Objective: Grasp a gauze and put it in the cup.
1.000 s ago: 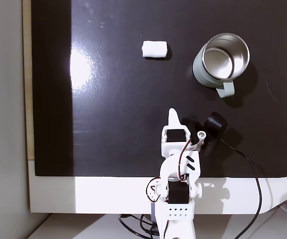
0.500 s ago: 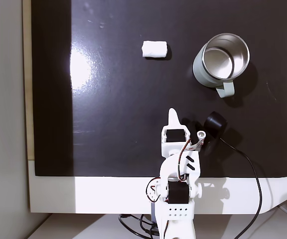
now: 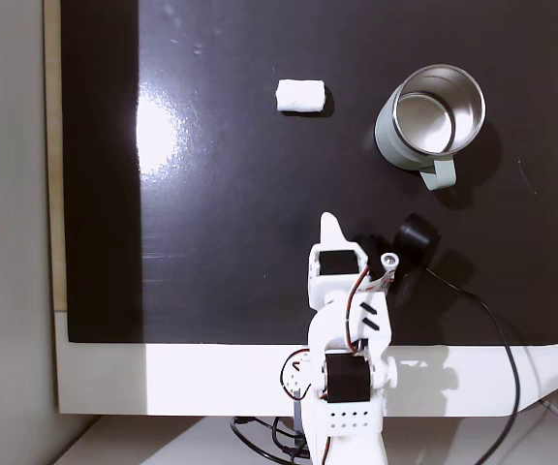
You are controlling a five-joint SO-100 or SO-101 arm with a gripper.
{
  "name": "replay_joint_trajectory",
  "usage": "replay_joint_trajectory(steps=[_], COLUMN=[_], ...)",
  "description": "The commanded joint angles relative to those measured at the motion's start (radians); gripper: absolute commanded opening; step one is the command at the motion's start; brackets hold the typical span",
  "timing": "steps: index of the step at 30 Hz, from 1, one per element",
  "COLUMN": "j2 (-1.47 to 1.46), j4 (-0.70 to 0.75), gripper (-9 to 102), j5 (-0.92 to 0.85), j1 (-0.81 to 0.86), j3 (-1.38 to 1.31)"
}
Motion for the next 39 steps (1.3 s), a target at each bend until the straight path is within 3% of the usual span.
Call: replay_joint_trajectory(steps=[1, 14, 19, 24, 29, 39], j2=[-0.31, -1.089, -1.318, -1.562, -1.902, -2.1], j4=[0.04, 0.394, 0.52, 0.661, 0.9, 0.902], gripper=[0, 0, 10, 28, 37, 41], j5=[0.074, 0.184, 0.222, 0.25, 0.272, 0.279], j1=[-0.009, -0.072, -0.078, -0.077, -0.087, -0.077], j3=[-0.314, -1.192, -1.466, -1.782, -2.304, -2.441])
